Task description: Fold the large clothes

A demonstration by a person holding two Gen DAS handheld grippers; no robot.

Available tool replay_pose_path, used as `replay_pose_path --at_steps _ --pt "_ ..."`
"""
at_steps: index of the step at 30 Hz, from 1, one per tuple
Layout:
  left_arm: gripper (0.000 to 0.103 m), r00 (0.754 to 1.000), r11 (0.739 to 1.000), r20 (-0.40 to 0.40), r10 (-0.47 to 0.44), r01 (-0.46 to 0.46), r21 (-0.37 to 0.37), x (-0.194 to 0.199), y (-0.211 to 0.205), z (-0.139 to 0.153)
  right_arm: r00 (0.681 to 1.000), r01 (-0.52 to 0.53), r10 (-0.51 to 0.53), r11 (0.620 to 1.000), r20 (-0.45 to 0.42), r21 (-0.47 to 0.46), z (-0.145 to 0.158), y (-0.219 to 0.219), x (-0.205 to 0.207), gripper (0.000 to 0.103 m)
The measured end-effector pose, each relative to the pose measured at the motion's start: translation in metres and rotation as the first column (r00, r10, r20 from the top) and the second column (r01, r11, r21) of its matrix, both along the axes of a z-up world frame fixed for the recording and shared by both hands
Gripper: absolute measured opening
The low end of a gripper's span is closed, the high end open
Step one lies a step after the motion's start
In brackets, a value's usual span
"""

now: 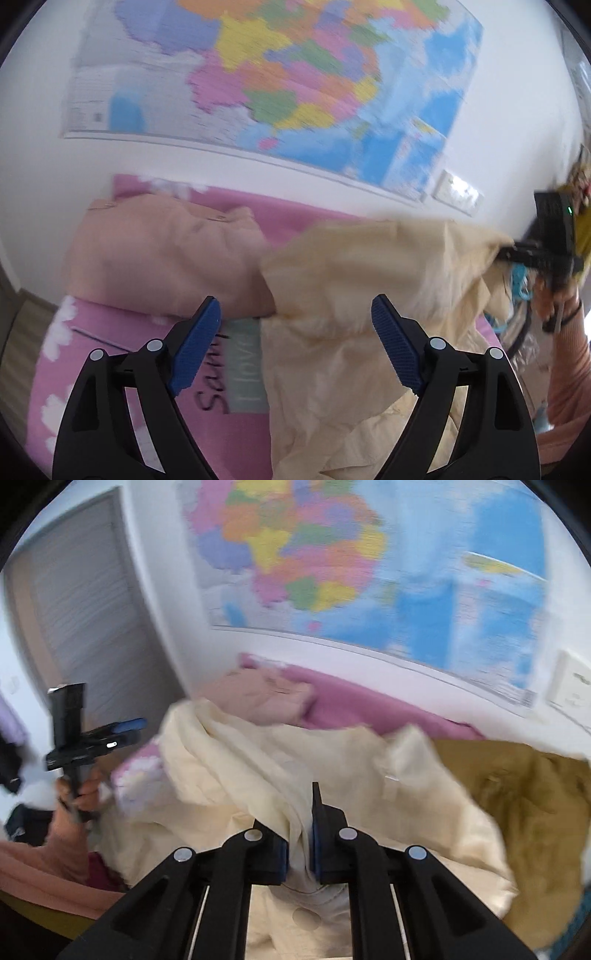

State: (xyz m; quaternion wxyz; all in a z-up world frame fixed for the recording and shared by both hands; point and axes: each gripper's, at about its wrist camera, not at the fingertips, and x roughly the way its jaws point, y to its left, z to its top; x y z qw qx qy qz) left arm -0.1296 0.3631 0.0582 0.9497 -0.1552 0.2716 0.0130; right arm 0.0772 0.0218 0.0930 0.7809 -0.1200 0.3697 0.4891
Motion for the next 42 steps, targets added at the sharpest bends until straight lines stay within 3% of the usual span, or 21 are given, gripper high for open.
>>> replay_pose_path --at_steps 4,6,8,9,11,13,14,17,18,22,23,24,25,26,27,32,34,35,38,40,42 --pt "0.083 0.994 0.994 -0.042 -0.104 0.106 0.031 0.031 -0.036 -0.011 0.996 0.063 -0.069 0.994 -0.056 -0.094 -0.031 -0.012 0.014 0.013" --pt "0.083 0.991 0.987 -0.071 -0.118 0.125 0.105 0.051 -0.058 -0.018 0.991 0.086 -0.102 0.983 -0.09 -0.162 -0.06 -0.012 0.025 0.022" --pt "0.083 0.982 0.983 -0.126 -0.138 0.151 0.102 0.072 -0.067 -0.031 0.984 0.099 -0.127 0.974 -0.126 -0.205 -0.086 -0.012 0.031 0.026" --pt "0.083 0.978 0.982 -0.158 -0.134 0.152 0.108 0.083 -0.07 -0.039 0.98 0.114 -0.15 0.96 -0.128 -0.255 -0.106 -0.01 0.035 0.034" --pt "0.084 0.971 0.977 -0.218 -0.102 0.139 0.163 0.099 -0.076 -0.055 0.974 0.142 -0.185 0.947 -0.129 -0.289 -0.129 -0.009 0.04 0.04" --pt "0.084 0.955 0.972 -0.29 -0.058 0.12 0.204 0.117 -0.078 -0.073 0.966 0.146 -0.193 0.956 -0.173 -0.255 -0.137 -0.014 0.044 0.042" --pt "0.084 0.948 0.973 -0.315 -0.042 0.11 0.202 0.122 -0.075 -0.078 0.962 0.153 -0.195 0.964 -0.19 -0.216 -0.135 -0.019 0.043 0.048" --pt "0.084 0.931 0.977 -0.365 0.008 0.07 0.199 0.135 -0.066 -0.089 0.965 0.191 -0.212 0.971 -0.152 -0.145 -0.122 -0.038 0.035 0.087" --pt "0.084 0.928 0.979 -0.373 0.017 0.061 0.196 0.138 -0.063 -0.09 0.968 0.202 -0.216 0.973 -0.13 -0.114 -0.117 -0.048 0.029 0.089" --pt "0.083 0.938 0.986 -0.348 0.01 0.05 0.162 0.139 -0.059 -0.083 0.967 0.224 -0.236 0.967 -0.095 -0.125 -0.123 -0.069 0.021 0.088" --pt "0.083 0.944 0.986 -0.33 -0.008 0.063 0.155 0.14 -0.061 -0.08 0.963 0.233 -0.248 0.963 -0.102 -0.139 -0.128 -0.073 0.022 0.074" --pt "0.083 0.945 0.986 -0.326 -0.01 0.064 0.156 0.142 -0.062 -0.079 0.957 0.234 -0.255 0.961 -0.141 -0.148 -0.137 -0.077 0.027 0.05" --pt "0.083 0.942 0.986 -0.335 -0.009 0.065 0.155 0.148 -0.064 -0.081 0.949 0.228 -0.254 0.962 -0.184 -0.15 -0.144 -0.079 0.03 0.038" --pt "0.083 0.937 0.986 -0.348 -0.006 0.064 0.154 0.153 -0.064 -0.084 0.944 0.241 -0.269 0.957 -0.189 -0.159 -0.147 -0.082 0.032 0.01" --pt "0.083 0.931 0.985 -0.365 0.002 0.061 0.159 0.159 -0.064 -0.088 0.944 0.245 -0.272 0.957 -0.184 -0.157 -0.147 -0.083 0.032 0.002" --pt "0.087 0.878 0.98 -0.478 0.037 0.06 0.188 0.187 -0.062 -0.121 0.924 0.33 -0.35 0.933 -0.151 -0.143 -0.136 -0.098 0.038 0.004" --pt "0.086 0.869 0.979 -0.493 0.042 0.064 0.196 0.19 -0.063 -0.123 0.923 0.332 -0.347 0.937 -0.165 -0.111 -0.131 -0.102 0.037 0.005" --pt "0.086 0.87 0.978 -0.491 0.042 0.063 0.197 0.189 -0.063 -0.12 0.927 0.329 -0.339 0.941 -0.163 -0.084 -0.128 -0.102 0.036 0.008" --pt "0.086 0.896 0.987 -0.442 0.032 0.042 0.156 0.178 -0.057 -0.104 0.958 0.277 -0.276 0.961 -0.077 -0.004 -0.104 -0.094 0.015 0.028" --pt "0.086 0.924 0.991 -0.383 -0.004 0.054 0.121 0.166 -0.057 -0.091 0.972 0.233 -0.232 0.973 -0.032 0.003 -0.098 -0.078 0.004 0.029" --pt "0.086 0.936 0.987 -0.35 -0.045 0.097 0.132 0.16 -0.066 -0.084 0.978 0.207 -0.208 0.978 -0.014 -0.023 -0.101 -0.064 0.004 0.03"
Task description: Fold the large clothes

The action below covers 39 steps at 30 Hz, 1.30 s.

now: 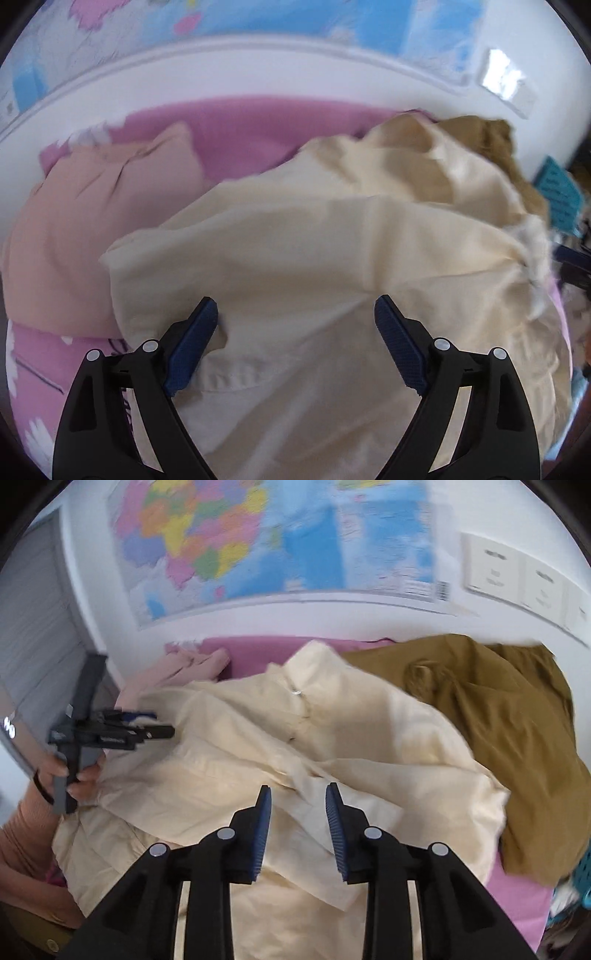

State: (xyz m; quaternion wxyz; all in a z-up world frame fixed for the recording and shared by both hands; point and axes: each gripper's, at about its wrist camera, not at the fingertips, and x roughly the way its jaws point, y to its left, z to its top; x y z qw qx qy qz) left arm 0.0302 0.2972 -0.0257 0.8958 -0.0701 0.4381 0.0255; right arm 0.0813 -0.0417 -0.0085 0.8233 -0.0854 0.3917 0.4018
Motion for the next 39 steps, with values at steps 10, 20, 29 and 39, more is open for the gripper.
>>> replay_pose_path --at_steps 10,20,29,39 --pt "0.089 0.991 0.998 -0.127 -0.041 0.034 -0.057 0.021 0.003 -0.04 0.978 0.064 -0.079 0.995 -0.191 -0.081 -0.08 0.021 0.055 0.015" --pt "0.088 0.997 1.0 -0.077 -0.013 0.015 0.025 0.002 -0.005 -0.021 0.998 0.036 -0.04 0.997 -0.055 -0.068 -0.033 0.036 0.036 0.042" --pt "0.088 1.0 1.0 -0.006 -0.02 0.02 -0.019 -0.037 0.008 -0.006 0.984 0.091 -0.106 0.99 -0.146 -0.111 -0.07 0.047 0.065 0.047" --pt "0.09 0.994 0.998 0.112 0.013 -0.005 -0.07 -0.128 0.035 0.017 0.99 0.099 -0.09 0.992 -0.106 0.08 -0.007 -0.041 -0.002 0.067"
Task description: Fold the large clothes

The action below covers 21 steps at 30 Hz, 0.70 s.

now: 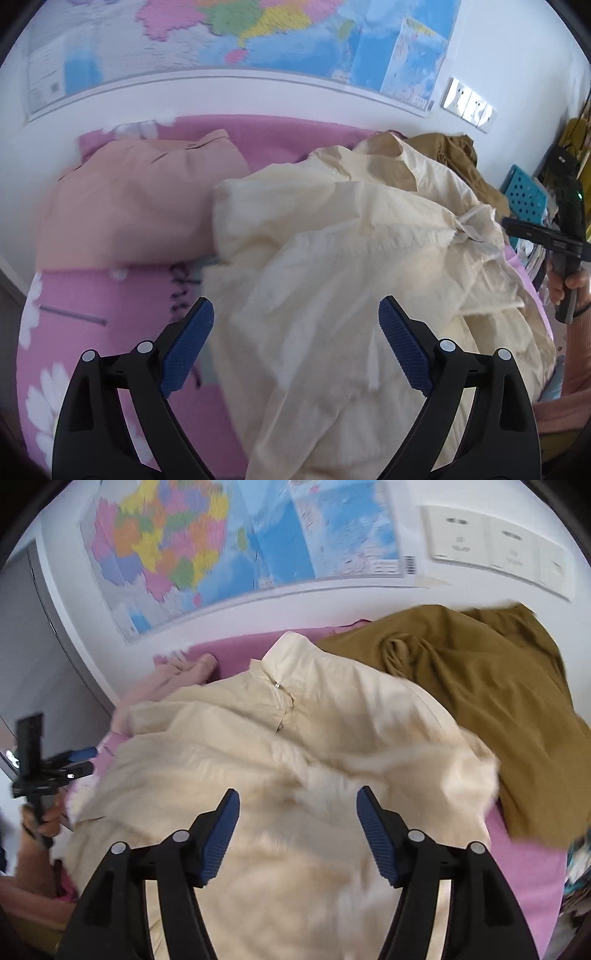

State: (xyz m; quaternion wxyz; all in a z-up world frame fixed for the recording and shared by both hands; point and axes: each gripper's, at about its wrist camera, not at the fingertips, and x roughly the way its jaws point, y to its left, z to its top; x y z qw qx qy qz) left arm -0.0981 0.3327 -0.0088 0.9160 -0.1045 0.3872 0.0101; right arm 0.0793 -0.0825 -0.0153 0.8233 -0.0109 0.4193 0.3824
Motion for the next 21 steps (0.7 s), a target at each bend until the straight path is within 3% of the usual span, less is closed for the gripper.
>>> replay_pose_path --at_steps 10,14,21 --pt "0.091 0.999 0.999 -0.027 0.037 -0.038 -0.033 -0.058 0.003 -0.025 0.984 0.162 -0.154 0.984 -0.091 0.078 -0.027 -0.105 -0.077 0.07" --pt "0.091 0.998 0.998 -0.033 0.052 -0.052 -0.017 -0.071 -0.008 -0.034 0.982 0.174 -0.164 0.977 -0.095 0.119 -0.028 -0.117 -0.097 0.07" --pt "0.091 0.999 0.998 -0.013 0.053 -0.052 0.029 -0.083 -0.037 -0.032 0.989 0.133 -0.121 0.98 -0.084 0.151 -0.033 -0.101 -0.112 0.07"
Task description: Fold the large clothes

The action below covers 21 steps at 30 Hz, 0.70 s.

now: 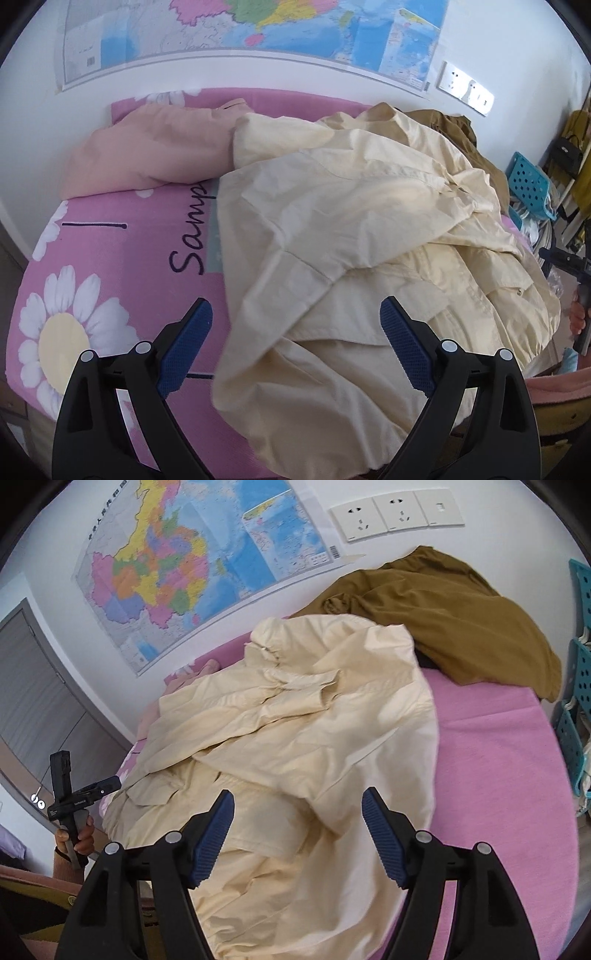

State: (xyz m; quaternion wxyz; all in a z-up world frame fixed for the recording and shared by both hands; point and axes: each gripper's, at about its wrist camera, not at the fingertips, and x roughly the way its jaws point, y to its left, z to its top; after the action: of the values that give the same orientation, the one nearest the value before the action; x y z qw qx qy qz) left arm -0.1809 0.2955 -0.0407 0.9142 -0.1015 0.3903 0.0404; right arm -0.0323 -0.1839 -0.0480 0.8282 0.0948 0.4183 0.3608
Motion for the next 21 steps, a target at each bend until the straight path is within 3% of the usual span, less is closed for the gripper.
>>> replay_pose_path --at_steps 8,15,21 --pt "0.091 1.0 0.999 0.007 -0.02 0.02 0.042 -0.011 -0.019 0.0 0.999 -0.031 0.031 1.0 -0.007 0.001 -0.007 0.012 -0.011 0.07" --pt "0.092 1.0 0.999 0.008 -0.002 0.001 0.034 -0.023 -0.018 -0.005 1.0 -0.016 0.016 1.0 -0.007 0.005 -0.011 0.004 -0.022 0.07" --pt "0.095 0.998 0.998 0.031 0.063 -0.062 -0.033 -0.043 0.005 -0.01 1.0 0.015 -0.014 0.999 -0.016 0.035 -0.013 -0.014 -0.029 0.072"
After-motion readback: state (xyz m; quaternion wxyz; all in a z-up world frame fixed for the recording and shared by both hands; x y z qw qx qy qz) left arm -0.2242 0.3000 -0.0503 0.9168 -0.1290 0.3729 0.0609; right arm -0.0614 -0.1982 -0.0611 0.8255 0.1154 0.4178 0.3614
